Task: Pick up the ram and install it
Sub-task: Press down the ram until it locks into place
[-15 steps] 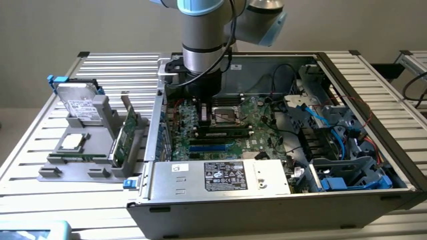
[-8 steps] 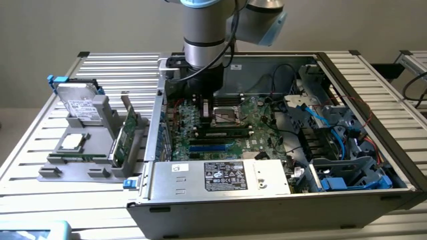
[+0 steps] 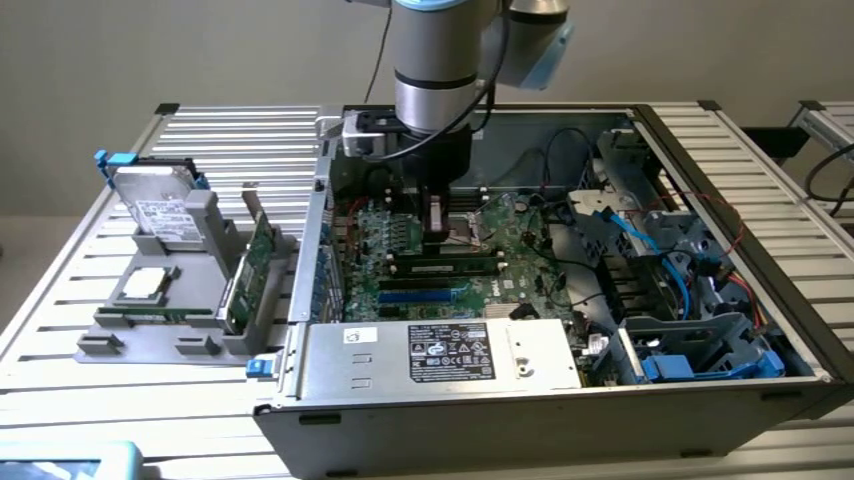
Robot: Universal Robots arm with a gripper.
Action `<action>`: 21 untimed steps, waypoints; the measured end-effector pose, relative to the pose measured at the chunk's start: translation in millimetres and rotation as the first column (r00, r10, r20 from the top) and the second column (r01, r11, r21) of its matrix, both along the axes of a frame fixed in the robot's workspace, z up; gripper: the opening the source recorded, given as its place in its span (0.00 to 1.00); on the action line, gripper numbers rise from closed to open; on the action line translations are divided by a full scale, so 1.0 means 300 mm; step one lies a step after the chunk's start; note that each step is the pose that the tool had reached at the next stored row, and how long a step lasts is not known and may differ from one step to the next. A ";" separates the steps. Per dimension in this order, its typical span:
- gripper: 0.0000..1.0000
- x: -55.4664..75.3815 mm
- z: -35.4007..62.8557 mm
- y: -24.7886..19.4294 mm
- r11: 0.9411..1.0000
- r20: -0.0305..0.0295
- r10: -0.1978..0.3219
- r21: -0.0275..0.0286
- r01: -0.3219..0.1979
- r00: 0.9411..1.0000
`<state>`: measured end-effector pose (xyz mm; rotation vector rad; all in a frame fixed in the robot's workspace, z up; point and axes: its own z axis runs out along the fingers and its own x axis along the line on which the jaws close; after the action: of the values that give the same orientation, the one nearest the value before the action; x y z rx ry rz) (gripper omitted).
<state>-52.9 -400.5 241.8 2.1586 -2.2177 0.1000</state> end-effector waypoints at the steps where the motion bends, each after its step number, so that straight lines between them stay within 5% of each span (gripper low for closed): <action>1: 0.11 0.009 0.000 0.000 1.000 0.000 0.001 0.000 -0.001 1.000; 8: 0.11 0.056 0.001 -0.001 1.000 0.000 0.007 0.000 -0.007 1.000; 21: 0.11 0.058 0.000 -0.001 1.000 -0.002 -0.022 0.000 0.022 1.000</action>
<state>-35.5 -400.9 241.9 2.1329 -2.2396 0.0974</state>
